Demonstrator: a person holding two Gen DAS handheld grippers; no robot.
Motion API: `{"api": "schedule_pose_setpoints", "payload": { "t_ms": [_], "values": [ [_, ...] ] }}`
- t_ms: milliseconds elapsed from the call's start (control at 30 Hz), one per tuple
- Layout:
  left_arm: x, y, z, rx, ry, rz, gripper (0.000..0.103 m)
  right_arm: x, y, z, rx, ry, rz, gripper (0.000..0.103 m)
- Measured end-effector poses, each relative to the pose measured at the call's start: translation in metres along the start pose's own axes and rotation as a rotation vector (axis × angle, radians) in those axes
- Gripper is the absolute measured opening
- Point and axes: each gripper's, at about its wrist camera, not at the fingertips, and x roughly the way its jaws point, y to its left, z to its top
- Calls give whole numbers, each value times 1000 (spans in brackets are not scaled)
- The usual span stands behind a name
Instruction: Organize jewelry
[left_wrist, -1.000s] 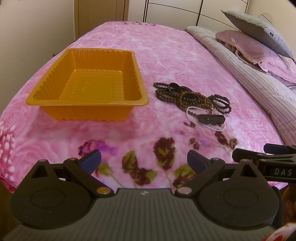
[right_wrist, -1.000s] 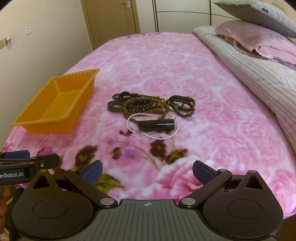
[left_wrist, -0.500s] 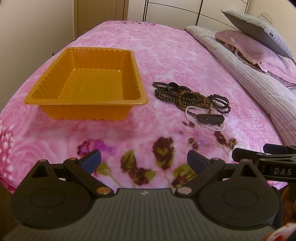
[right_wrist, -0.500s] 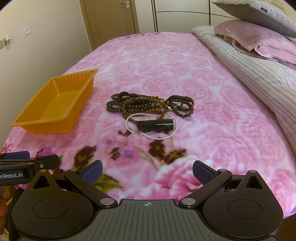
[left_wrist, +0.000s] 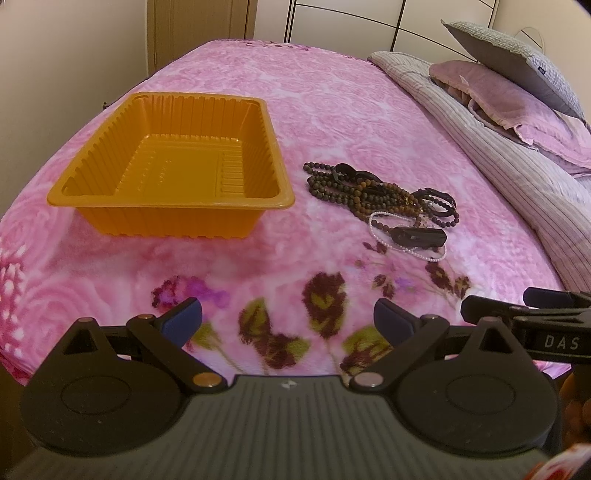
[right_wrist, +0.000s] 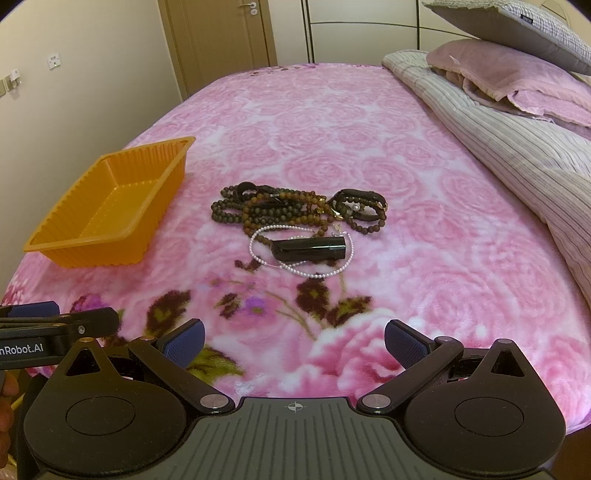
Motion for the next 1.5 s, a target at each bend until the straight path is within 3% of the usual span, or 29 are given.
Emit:
{"api": "schedule_pose_setpoints", "payload": {
  "t_ms": [800,1000,1233,1367,1500],
  "values": [
    [2,0,1,-9,6,-11,99,2,-3,0,2,1,-2,103],
    [1,10,7,-60,1,-49,97,2,-9,1,30,-15,14,103],
    [-15,50,31,-149,-67,-77,96,2,-5,13,52,-55,29,103],
    [-21,91,52,-191,-126,-36,94,8,-2,20,50,-67,29,103],
    [-14,136,72,-220,-163,47,83,17,1,27,52,-69,23,103]
  ]
}}
